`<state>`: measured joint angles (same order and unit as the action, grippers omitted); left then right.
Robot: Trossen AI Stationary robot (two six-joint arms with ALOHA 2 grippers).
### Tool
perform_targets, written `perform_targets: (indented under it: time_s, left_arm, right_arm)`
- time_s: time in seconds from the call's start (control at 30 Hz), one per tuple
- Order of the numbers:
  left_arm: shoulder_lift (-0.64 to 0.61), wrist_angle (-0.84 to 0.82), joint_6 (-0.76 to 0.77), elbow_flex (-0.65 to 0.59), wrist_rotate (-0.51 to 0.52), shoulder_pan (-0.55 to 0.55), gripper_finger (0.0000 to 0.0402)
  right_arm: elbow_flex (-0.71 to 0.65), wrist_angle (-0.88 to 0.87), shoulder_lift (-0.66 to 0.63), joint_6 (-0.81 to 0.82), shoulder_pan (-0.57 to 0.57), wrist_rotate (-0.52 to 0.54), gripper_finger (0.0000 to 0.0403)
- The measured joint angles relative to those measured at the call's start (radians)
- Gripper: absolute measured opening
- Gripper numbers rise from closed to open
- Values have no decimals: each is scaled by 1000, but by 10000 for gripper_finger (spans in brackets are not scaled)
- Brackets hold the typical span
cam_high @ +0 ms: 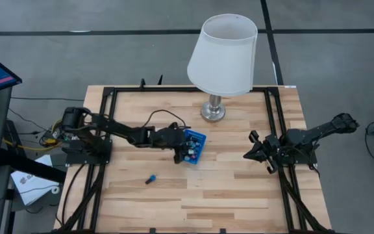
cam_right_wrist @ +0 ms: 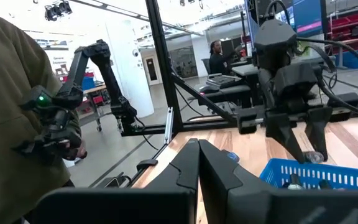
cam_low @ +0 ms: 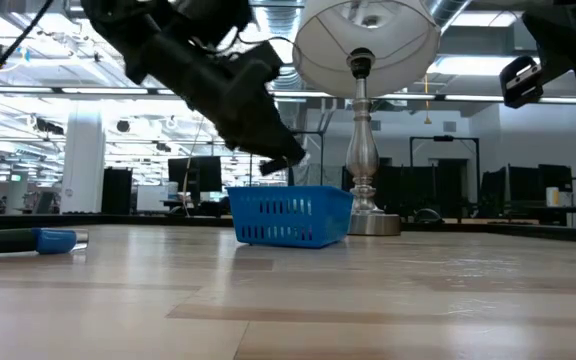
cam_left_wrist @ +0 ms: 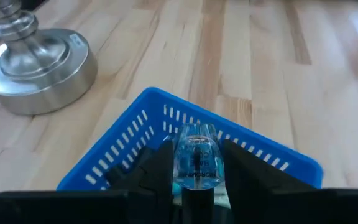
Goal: Pick & Place Nail Polish
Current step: Put the clear nail polish into the blue basket, then put the blue nail polish into the blue basket
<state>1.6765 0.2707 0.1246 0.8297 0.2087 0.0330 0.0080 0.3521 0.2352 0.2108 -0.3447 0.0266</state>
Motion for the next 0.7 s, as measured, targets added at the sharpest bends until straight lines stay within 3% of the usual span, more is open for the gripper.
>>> perform_targets:
  time_s: [0.2, 0.47, 0.57, 0.7]
  left_arm:
    - [41, -1, -24, 15, 0, -1, 136]
    - [-70, -49, -81, 15, -20, 14, 248]
    - [-175, -241, 26, 16, -19, 47, 281]
    - [-345, -562, 155, -4, 39, 155, 290]
  right_arm:
    - [0, -3, 0, 0, 0, 0, 0]
    - [0, -9, 0, 0, 0, 0, 0]
    - [0, -9, 0, 0, 0, 0, 0]
    - [0, -9, 0, 0, 0, 0, 0]
